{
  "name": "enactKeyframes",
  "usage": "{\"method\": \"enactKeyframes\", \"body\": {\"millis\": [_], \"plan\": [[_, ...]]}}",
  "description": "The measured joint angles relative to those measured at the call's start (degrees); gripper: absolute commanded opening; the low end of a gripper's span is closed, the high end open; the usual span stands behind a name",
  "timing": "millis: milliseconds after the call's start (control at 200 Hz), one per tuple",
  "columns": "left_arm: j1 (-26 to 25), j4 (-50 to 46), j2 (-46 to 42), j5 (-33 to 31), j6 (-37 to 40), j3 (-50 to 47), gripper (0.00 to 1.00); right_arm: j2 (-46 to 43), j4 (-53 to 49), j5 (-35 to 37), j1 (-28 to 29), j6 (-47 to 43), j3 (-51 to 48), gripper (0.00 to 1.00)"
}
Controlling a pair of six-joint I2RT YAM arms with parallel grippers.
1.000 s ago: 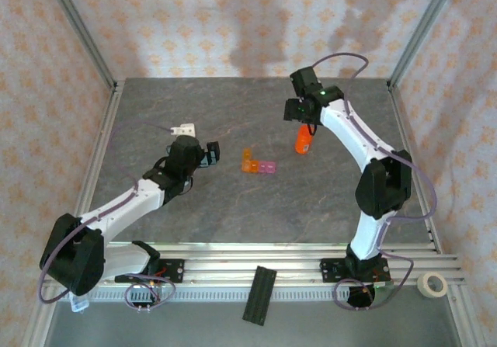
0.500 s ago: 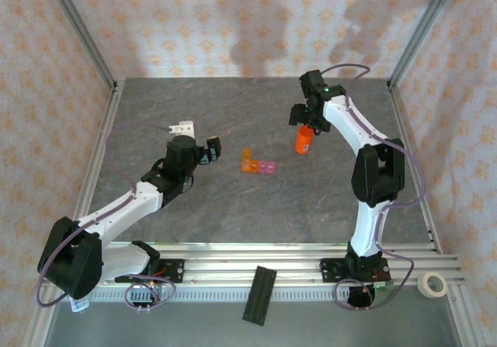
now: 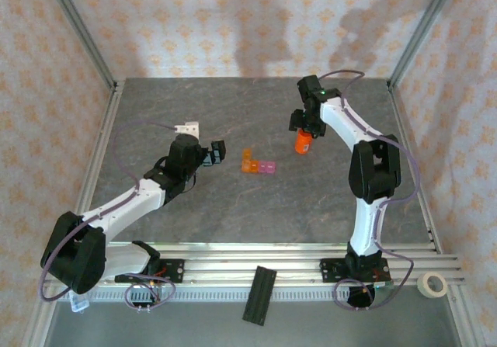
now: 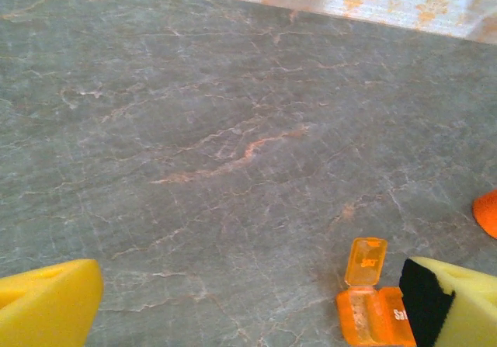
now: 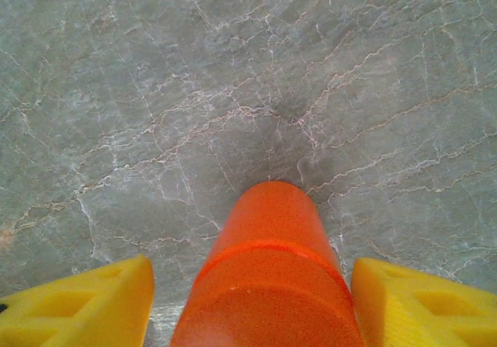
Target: Sort the pills into containers
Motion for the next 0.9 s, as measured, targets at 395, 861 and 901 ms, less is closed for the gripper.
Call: {"method": "enactKeyframes", "body": {"millis": [395,861,901], "plan": [[0.0,-0.2,1.4,2.7,-0.4,0.9,1.00,0.7,1.5,0.2,0.0,-0.4,-2.6,0.42],[0.0,-0.9,8.7,5.1,1.7,7.4,1.00,-1.7,-1.6,-3.1,0.0,-0.4,-2.1,0.34],[0.0,-0.9,10.1,5.8,2.7,8.4,1.00,-2.2,-2.3,-4.1,0.0,-0.4,-1.4,0.34]]}}
